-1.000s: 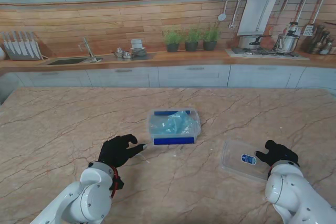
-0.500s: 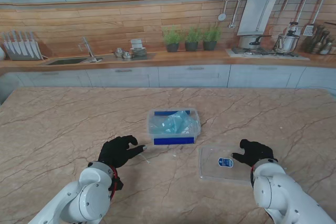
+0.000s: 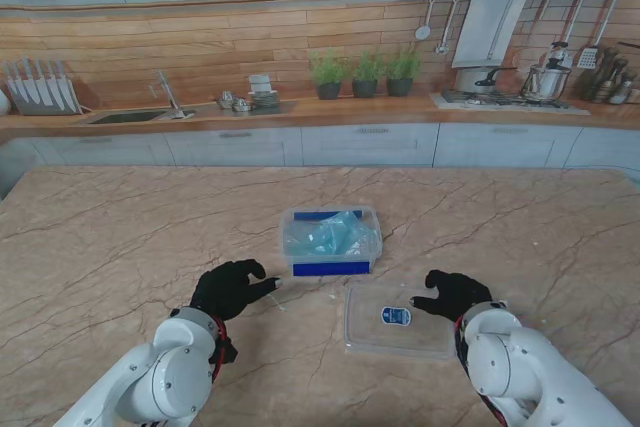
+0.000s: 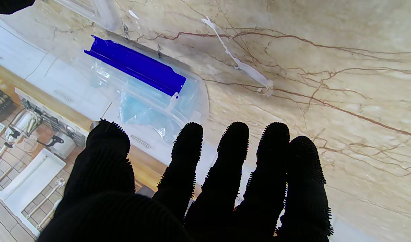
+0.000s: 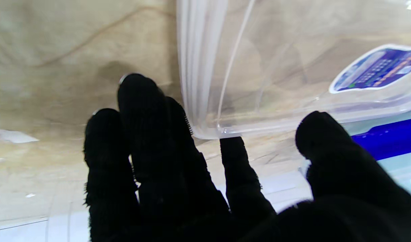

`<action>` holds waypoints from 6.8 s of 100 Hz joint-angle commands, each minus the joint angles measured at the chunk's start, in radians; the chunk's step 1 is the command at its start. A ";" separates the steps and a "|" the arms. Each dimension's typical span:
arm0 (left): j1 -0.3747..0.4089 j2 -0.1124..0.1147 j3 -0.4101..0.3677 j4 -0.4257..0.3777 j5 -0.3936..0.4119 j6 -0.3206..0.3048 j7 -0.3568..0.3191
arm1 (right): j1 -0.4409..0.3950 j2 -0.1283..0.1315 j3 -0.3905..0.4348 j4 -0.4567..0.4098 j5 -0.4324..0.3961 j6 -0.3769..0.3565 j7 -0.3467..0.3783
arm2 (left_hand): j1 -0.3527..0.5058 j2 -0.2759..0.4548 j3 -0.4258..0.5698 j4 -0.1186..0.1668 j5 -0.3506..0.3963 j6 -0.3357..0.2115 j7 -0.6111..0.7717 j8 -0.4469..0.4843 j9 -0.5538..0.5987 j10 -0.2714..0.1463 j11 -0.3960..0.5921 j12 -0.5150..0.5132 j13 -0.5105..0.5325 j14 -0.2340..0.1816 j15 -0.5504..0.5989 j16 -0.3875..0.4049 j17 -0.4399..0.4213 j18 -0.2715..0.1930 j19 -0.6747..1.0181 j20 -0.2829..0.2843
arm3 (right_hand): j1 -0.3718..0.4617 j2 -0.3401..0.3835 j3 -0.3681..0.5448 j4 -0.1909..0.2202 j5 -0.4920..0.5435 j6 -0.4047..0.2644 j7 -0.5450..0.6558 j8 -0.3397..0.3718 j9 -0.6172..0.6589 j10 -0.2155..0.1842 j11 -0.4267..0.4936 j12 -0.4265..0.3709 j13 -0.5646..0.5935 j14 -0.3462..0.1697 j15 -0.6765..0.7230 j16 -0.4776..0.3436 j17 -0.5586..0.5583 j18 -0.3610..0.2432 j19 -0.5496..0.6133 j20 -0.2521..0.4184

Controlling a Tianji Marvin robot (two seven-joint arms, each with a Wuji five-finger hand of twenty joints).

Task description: Fold the bubble film and place it into the plastic crate

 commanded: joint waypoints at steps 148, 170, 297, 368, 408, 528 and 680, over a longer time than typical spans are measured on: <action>-0.254 0.034 0.304 0.073 -0.053 0.329 -0.230 | -0.143 -0.003 0.122 -0.143 0.019 -0.067 0.098 | 0.015 0.156 -0.035 -0.009 0.075 0.069 0.489 0.378 0.349 0.005 0.306 0.124 0.413 0.068 0.387 0.096 0.367 0.092 0.348 0.195 | -0.039 0.204 -0.132 0.051 0.459 0.085 0.097 0.172 0.122 0.049 0.141 0.099 -0.025 0.098 0.193 0.148 -0.009 -0.075 0.232 0.157; -0.311 0.036 0.380 0.087 -0.065 0.421 -0.243 | -0.089 0.011 0.060 -0.129 0.047 -0.016 0.182 | 0.022 0.192 -0.030 -0.011 0.015 0.109 0.464 0.388 0.311 0.025 0.308 0.134 0.410 0.070 0.390 0.101 0.379 0.093 0.359 0.195 | -0.057 0.203 -0.130 0.053 0.464 0.119 0.070 0.175 0.129 0.057 0.153 0.100 -0.005 0.100 0.211 0.137 0.017 -0.079 0.263 0.149; -0.418 0.039 0.496 0.146 -0.204 0.632 -0.259 | 0.166 0.007 -0.199 -0.004 0.310 0.054 0.190 | -0.017 0.221 -0.046 -0.009 0.006 0.187 0.216 0.143 0.189 0.099 0.194 0.079 0.253 0.113 0.254 0.083 0.225 0.103 0.240 0.178 | -0.056 0.180 -0.103 0.054 0.408 0.088 -0.083 0.145 0.100 0.037 0.148 0.086 -0.046 0.086 0.206 0.127 -0.026 -0.093 0.250 0.126; -0.342 -0.009 0.389 0.166 -0.064 0.635 -0.315 | 0.288 0.016 -0.318 0.077 0.186 0.155 0.212 | -0.051 0.201 -0.040 -0.005 0.006 0.197 0.209 0.134 0.185 0.111 0.192 0.063 0.255 0.119 0.241 0.081 0.235 0.110 0.244 0.183 | -0.072 0.175 -0.092 0.057 0.418 0.082 0.073 0.245 0.162 0.022 0.170 0.081 0.020 0.081 0.231 0.127 0.035 -0.097 0.290 0.125; -0.341 -0.022 0.381 0.186 -0.045 0.635 -0.298 | 0.329 0.017 -0.357 0.099 0.258 0.237 0.224 | -0.051 0.195 -0.039 -0.005 0.000 0.187 0.186 0.111 0.176 0.100 0.189 0.059 0.247 0.114 0.237 0.081 0.230 0.103 0.241 0.183 | -0.081 0.176 -0.089 0.053 0.409 0.116 0.060 0.217 0.163 0.032 0.183 0.085 0.033 0.085 0.249 0.123 0.051 -0.097 0.315 0.118; -0.210 -0.007 0.251 0.049 -0.303 0.434 -0.178 | 0.241 0.000 -0.260 -0.025 0.419 0.132 0.205 | -0.027 0.188 -0.037 -0.005 0.035 0.112 0.077 0.033 0.085 0.042 -0.014 -0.062 0.119 0.083 0.090 0.037 0.087 0.106 0.104 0.114 | -0.067 0.176 -0.093 0.052 0.421 0.116 -0.068 0.149 0.143 0.038 0.188 0.097 0.007 0.084 0.263 0.129 0.027 -0.109 0.325 0.116; -0.050 -0.018 0.102 -0.106 -0.335 0.264 -0.109 | 0.197 0.007 -0.196 -0.117 0.438 0.111 0.234 | -0.002 0.167 -0.035 -0.005 0.088 0.098 0.187 0.125 0.170 0.045 0.018 -0.052 0.167 0.082 0.106 0.040 0.114 0.111 0.127 0.116 | -0.056 0.174 -0.097 0.052 0.426 0.086 -0.066 0.163 0.139 0.040 0.184 0.105 -0.004 0.087 0.268 0.142 0.014 -0.110 0.322 0.127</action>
